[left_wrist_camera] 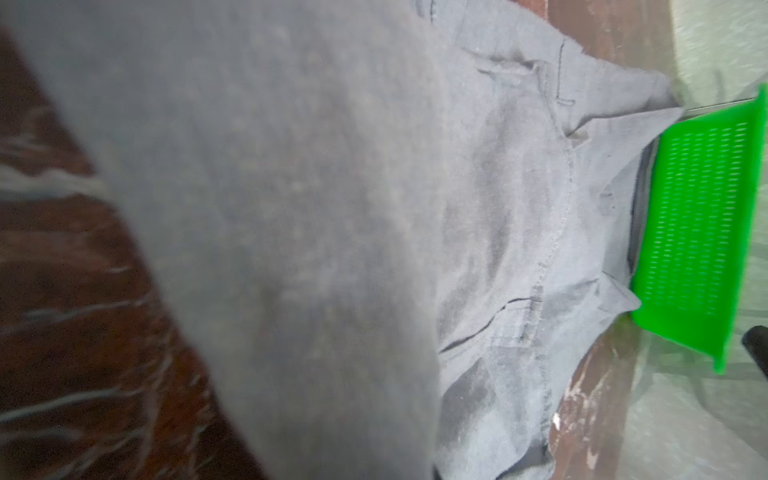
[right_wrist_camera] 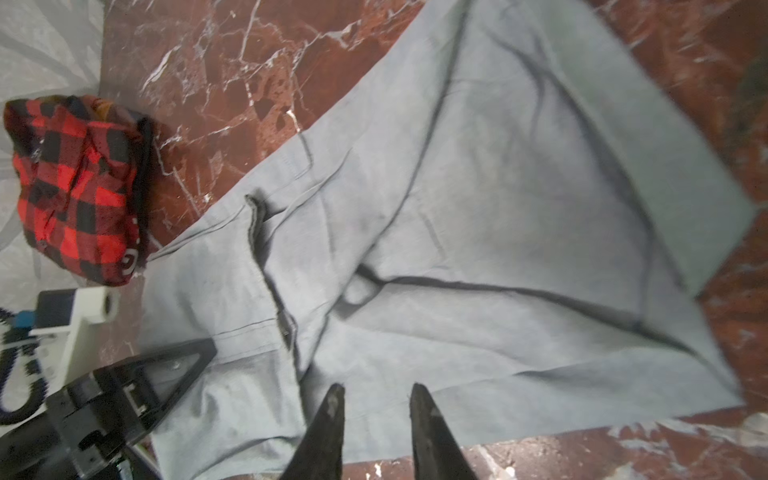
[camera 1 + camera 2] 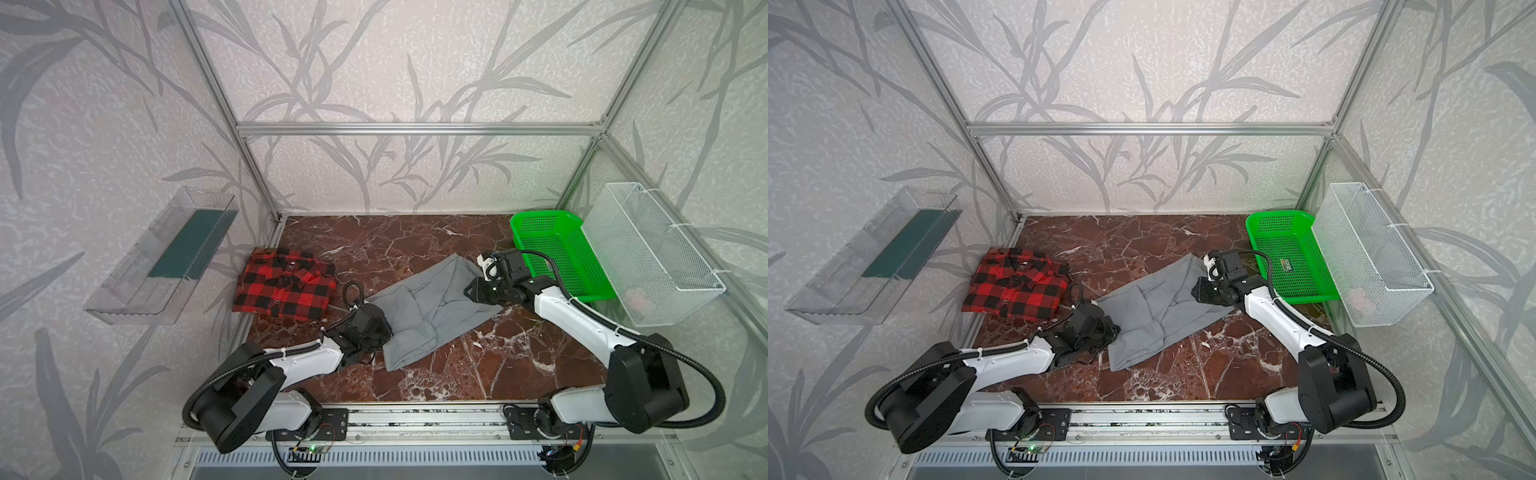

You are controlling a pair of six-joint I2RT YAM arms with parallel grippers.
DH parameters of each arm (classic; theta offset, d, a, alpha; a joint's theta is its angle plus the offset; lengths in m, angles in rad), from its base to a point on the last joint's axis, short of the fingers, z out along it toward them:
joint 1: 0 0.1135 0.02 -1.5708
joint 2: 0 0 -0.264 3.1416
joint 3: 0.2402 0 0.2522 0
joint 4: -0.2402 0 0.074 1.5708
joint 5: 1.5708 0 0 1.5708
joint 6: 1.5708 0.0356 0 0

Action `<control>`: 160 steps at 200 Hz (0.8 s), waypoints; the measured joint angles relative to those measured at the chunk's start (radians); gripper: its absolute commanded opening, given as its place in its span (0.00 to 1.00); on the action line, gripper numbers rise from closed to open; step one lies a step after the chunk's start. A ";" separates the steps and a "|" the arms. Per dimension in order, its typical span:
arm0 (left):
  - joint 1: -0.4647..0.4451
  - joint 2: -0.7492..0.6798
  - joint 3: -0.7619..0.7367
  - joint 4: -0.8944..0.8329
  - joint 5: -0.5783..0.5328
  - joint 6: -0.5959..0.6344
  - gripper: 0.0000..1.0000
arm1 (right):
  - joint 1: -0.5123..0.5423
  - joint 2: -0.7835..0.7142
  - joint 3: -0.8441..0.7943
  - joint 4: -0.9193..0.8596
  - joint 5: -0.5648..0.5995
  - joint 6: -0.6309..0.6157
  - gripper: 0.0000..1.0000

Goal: Fold and stack the long sleeve shirts

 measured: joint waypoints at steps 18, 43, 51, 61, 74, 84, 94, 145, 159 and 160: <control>0.004 -0.012 0.082 -0.207 -0.037 0.051 0.00 | -0.031 0.034 0.000 0.000 0.001 -0.013 0.28; 0.029 -0.014 0.182 -0.451 -0.083 0.130 0.00 | -0.043 0.077 -0.002 0.000 0.009 -0.025 0.28; 0.037 -0.016 0.211 -0.520 -0.097 0.153 0.00 | -0.043 0.085 -0.005 0.002 0.012 -0.028 0.28; 0.042 -0.018 0.246 -0.598 -0.112 0.183 0.00 | -0.042 0.094 -0.011 0.006 0.016 -0.028 0.28; 0.048 -0.017 0.302 -0.698 -0.131 0.225 0.00 | -0.040 0.103 -0.024 0.016 0.016 -0.027 0.27; 0.049 -0.012 0.349 -0.770 -0.145 0.257 0.00 | -0.037 0.112 -0.035 0.030 0.015 -0.026 0.27; 0.049 0.001 0.402 -0.832 -0.156 0.291 0.00 | -0.030 0.125 -0.045 0.040 0.018 -0.023 0.27; 0.049 0.165 0.655 -1.125 -0.259 0.387 0.00 | 0.039 0.193 -0.098 0.119 0.014 0.005 0.26; 0.049 0.194 0.706 -1.197 -0.299 0.393 0.00 | 0.057 0.202 -0.111 0.137 0.010 0.012 0.26; 0.049 0.195 0.709 -1.202 -0.301 0.394 0.00 | 0.058 0.202 -0.111 0.138 0.010 0.013 0.26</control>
